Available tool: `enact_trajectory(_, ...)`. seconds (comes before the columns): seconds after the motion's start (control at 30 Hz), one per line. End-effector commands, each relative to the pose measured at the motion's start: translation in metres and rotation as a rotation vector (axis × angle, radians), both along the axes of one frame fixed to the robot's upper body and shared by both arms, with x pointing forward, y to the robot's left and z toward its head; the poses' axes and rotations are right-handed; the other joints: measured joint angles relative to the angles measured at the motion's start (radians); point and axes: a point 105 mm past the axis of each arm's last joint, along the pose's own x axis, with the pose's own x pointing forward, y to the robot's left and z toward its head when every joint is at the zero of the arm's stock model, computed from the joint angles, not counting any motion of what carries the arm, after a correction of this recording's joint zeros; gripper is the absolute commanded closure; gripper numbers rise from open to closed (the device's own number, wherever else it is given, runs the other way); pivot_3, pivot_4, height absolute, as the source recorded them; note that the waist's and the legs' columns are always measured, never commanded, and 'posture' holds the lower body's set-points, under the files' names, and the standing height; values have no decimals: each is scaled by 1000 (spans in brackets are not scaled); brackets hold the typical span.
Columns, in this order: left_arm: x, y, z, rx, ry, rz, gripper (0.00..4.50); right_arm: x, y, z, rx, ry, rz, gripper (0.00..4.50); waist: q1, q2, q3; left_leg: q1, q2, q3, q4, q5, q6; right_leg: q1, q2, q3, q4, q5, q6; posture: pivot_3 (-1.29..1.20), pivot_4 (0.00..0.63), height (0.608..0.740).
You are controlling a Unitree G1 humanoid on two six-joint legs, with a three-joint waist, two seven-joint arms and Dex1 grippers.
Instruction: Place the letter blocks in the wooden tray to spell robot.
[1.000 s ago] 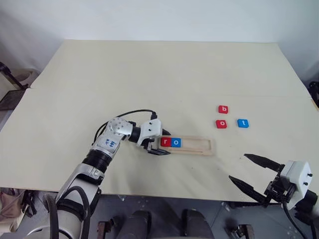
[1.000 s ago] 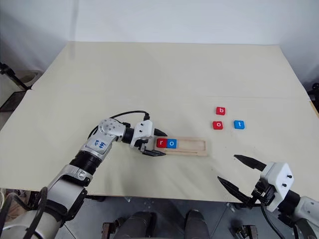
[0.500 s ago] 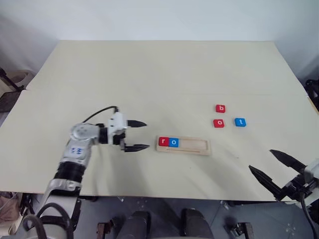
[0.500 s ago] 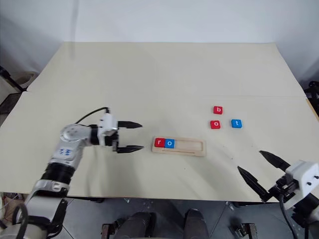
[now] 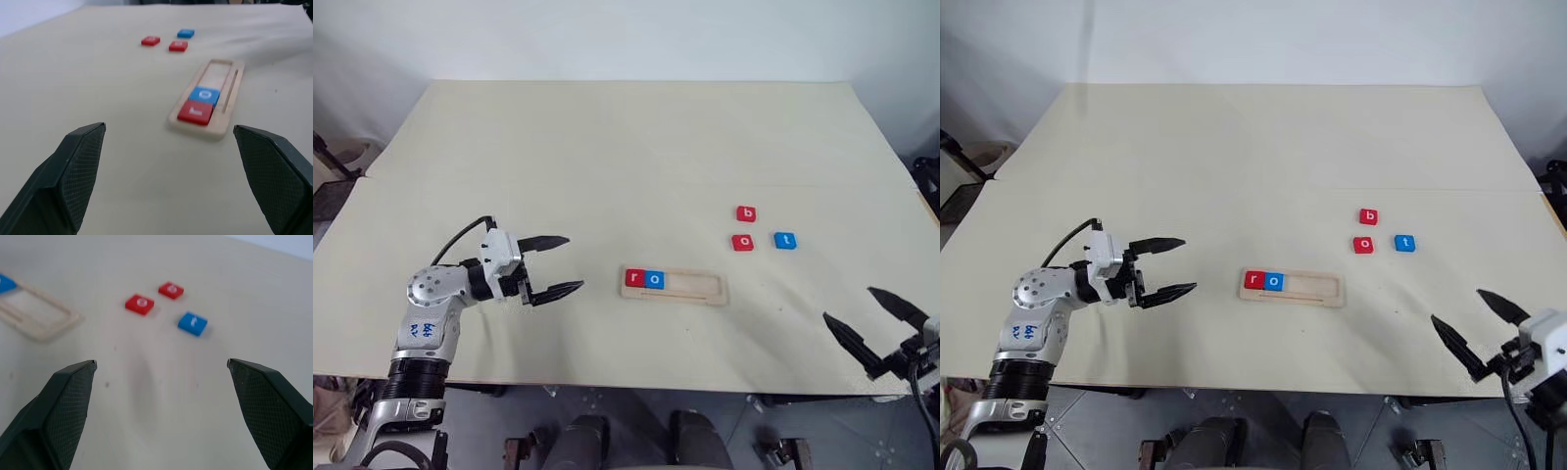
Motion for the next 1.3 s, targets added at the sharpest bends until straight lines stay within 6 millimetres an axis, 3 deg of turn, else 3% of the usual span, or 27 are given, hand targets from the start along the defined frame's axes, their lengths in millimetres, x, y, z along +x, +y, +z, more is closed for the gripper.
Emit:
enact_trajectory(0.03, -6, -7, 9, -25, -19, -20, 57, 23, 9, 23, 46, 9, 1, 0, -3, 0, 0, 0, 0, 0, 0, 0, 0, 0, 0, 0, 0, 0, 0, 0, 150, 740)
enact_trajectory(0.13, -6, -12, 9, -17, -31, -17, 57, 43, 13, 27, 50, 90, -33, 0, 1, 0, 0, 0, 0, -1, 0, 0, 0, 0, 0, -1, 0, 0, 0, 0, 150, 740)
enact_trajectory(0.27, -4, -20, 9, -23, -42, -15, 57, 75, 34, 21, 19, 229, -53, 0, 5, 0, 0, -1, 0, 0, 1, 0, 0, -1, 0, -1, -1, 0, 0, 0, 150, 740)
enact_trajectory(0.47, -1, -26, 6, -41, -33, -17, 57, 113, 43, 25, 25, 272, -156, 0, 8, 0, 0, -2, 0, -1, 1, 0, 0, -2, 0, -1, -1, 0, 0, 0, 150, 740)
enact_trajectory(0.6, -1, -30, 9, -50, -40, -32, 57, 123, 43, 25, 18, 283, -184, 0, 7, 0, 0, -3, -1, -1, 1, 0, 0, -2, -1, -1, -1, 0, 0, 0, 150, 740)
enact_trajectory(0.97, 2, -34, 12, -68, -43, -46, 57, 123, 49, 25, 33, 303, -180, 0, 1, 0, 0, -3, 0, 0, 1, 0, 0, -3, 0, -1, 0, 0, 0, 0, 150, 740)
enact_trajectory(1.3, 5, -34, 11, -62, -51, -26, 57, 160, 58, 30, 117, 374, -290, 0, -20, 0, 0, -3, 0, 0, 0, 0, 0, -3, 0, -1, 1, 0, 0, 0, 150, 740)
